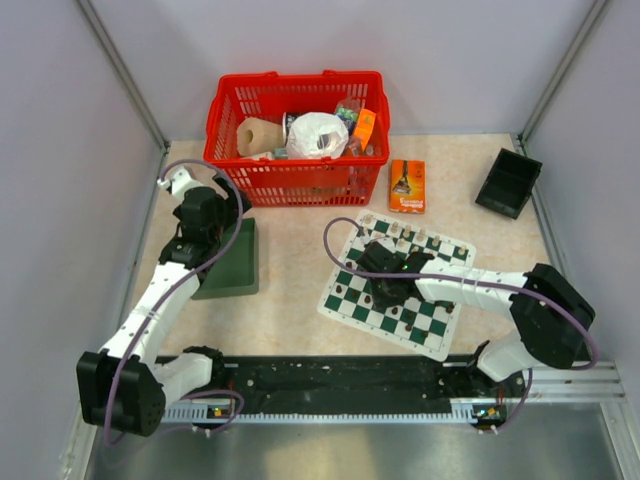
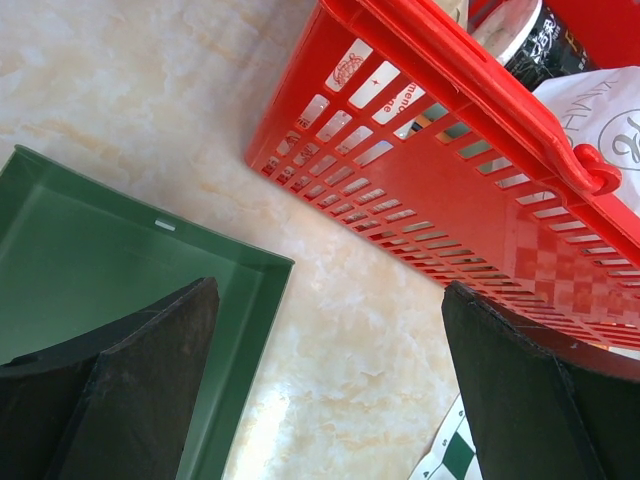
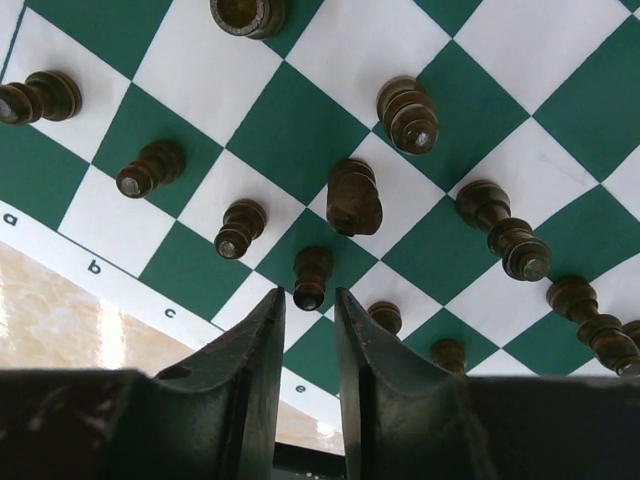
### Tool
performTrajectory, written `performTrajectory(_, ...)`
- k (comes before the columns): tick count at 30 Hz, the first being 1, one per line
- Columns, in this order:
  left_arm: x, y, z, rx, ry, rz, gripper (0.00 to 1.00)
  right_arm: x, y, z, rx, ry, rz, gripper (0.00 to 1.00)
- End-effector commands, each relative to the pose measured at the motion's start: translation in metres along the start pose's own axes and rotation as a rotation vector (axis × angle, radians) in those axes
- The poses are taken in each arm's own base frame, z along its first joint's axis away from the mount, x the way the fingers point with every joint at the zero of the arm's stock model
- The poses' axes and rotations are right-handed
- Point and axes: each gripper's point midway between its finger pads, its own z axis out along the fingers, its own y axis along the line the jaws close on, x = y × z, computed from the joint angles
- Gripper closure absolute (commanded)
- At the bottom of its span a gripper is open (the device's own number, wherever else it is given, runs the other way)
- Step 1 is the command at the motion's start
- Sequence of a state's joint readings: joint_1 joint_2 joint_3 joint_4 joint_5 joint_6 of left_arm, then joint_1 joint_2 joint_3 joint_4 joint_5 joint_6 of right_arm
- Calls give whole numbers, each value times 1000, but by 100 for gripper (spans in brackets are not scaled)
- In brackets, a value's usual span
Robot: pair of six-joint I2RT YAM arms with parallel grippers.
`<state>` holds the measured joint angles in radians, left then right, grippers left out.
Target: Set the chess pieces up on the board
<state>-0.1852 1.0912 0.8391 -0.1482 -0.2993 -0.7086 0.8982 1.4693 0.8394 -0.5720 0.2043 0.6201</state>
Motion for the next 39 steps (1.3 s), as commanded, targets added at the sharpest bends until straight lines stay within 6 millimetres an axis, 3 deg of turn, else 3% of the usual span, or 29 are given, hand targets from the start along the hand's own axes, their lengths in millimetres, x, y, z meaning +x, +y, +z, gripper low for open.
performTrajectory(1,-12,-11,1,42,-39,-16,1,-16,4,-8,-20,-40,-12,71)
performTrajectory(4,-13,-12,1,43,-42,-17,1,-24,9,-19,-50,-72,-11,63)
performTrajectory(10,-13,-13,1,49,-39,-19,1,-39,7,-53,-82,-150,17,57)
performTrajectory(15,-11,-12,1,47,-35,-20,1,-21,-25,-71,5,-155,89,53)
performTrajectory(21,-7,-12,1,56,-27,-26,1,25,-38,-69,-15,-72,189,53)
performTrajectory(27,-8,-13,1,62,-28,-30,1,47,-46,-64,-2,-21,231,55)
performTrajectory(39,-5,-13,3,63,-19,-31,1,50,-40,-49,-3,8,208,62)
